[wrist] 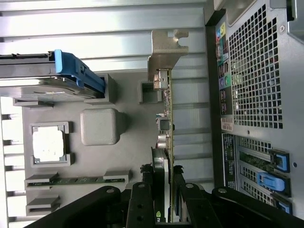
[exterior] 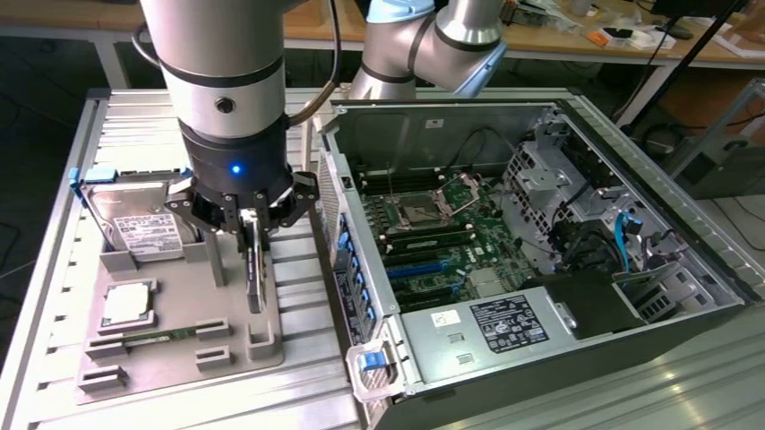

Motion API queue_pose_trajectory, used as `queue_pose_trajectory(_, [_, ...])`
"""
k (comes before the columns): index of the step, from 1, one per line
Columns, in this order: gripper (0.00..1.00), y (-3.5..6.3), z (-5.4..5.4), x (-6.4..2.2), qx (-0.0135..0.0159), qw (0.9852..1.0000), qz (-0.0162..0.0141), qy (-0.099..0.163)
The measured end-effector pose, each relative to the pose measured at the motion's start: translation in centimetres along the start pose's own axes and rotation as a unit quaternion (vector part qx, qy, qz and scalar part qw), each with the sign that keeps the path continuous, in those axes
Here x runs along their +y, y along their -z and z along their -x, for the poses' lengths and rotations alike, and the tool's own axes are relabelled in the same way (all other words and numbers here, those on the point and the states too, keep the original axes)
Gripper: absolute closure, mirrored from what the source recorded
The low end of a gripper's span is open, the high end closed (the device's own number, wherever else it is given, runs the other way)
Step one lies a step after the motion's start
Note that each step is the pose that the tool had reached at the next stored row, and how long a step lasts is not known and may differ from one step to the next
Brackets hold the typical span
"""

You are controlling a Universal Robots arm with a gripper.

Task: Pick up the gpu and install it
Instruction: 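Pick up the gpu and move the gpu toward the slot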

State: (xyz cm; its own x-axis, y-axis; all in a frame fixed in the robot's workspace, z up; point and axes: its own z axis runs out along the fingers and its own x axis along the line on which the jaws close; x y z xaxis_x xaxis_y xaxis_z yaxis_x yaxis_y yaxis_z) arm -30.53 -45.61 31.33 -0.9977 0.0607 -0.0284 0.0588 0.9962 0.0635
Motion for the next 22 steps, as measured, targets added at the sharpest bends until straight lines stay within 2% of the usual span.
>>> queue_pose_trajectory(22, [0.73, 1.19, 0.0, 0.08, 0.0, 1.0, 0.0, 0.0])
